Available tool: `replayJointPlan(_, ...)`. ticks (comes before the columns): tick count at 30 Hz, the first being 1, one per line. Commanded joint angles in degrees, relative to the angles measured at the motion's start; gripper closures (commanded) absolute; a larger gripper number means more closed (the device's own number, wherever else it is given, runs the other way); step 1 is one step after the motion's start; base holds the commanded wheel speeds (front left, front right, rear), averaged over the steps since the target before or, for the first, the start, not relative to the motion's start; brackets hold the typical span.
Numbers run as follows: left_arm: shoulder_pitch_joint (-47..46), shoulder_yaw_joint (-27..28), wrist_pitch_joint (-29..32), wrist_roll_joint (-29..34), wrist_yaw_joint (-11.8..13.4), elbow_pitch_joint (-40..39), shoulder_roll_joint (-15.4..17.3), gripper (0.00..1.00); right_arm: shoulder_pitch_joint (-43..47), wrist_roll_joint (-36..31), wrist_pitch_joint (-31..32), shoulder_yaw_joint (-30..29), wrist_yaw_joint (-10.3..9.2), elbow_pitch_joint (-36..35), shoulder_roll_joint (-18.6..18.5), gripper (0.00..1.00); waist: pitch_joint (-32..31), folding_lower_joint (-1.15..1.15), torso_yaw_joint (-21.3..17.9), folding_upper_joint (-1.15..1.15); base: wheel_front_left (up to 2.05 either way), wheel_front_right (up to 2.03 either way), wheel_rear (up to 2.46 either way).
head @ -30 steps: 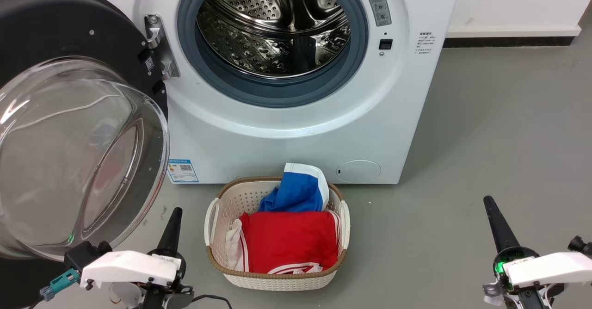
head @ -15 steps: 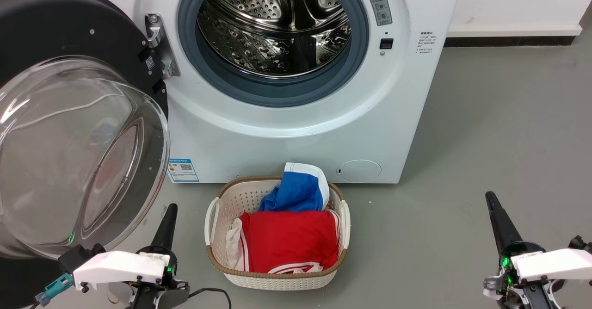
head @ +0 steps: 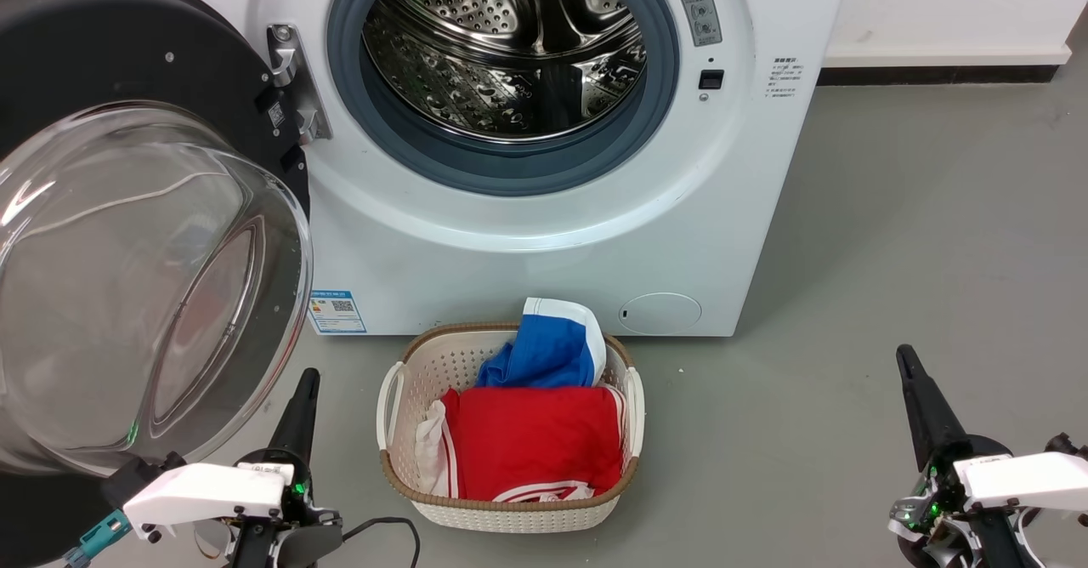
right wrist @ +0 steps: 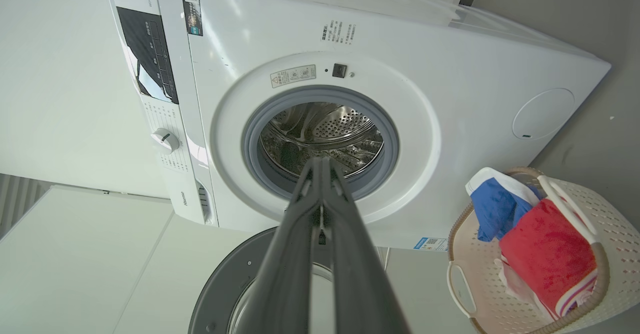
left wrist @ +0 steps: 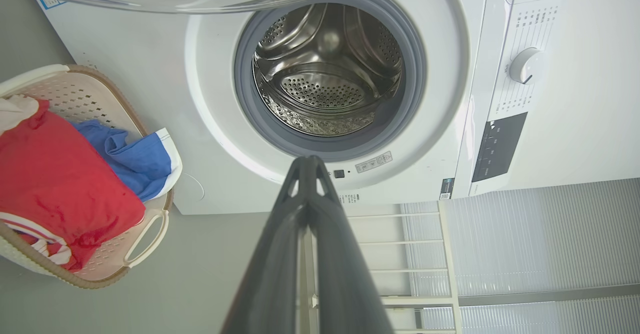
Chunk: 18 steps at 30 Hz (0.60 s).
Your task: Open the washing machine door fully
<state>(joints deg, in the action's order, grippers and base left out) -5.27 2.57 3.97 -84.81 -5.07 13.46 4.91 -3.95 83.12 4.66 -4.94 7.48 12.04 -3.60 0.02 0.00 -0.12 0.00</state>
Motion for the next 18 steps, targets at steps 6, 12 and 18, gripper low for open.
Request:
replayJointPlan(6,-1.1,1.3,0.8,-2.8,-1.1,0.2,-0.6,1.00,-1.6,3.4,0.5,-0.3,0.02,0.6,-0.1,1.00,0.0,0.00,0.0,0.00,0.00,0.00,0.00)
replayJointPlan(12,-1.0,2.2,1.4,-4.8,-1.6,0.4,-1.0,1.00,-2.0,5.9,0.9,-0.5,0.02,1.2,0.0,1.00,0.1,0.00,0.1,0.00,0.00,0.00,0.00)
replayJointPlan(18,-1.1,3.0,1.9,-6.7,-2.2,0.5,-1.4,1.00,-2.3,8.3,1.0,-0.7,0.02,1.8,0.1,1.00,0.1,0.00,0.1,0.00,0.00,0.00,0.00)
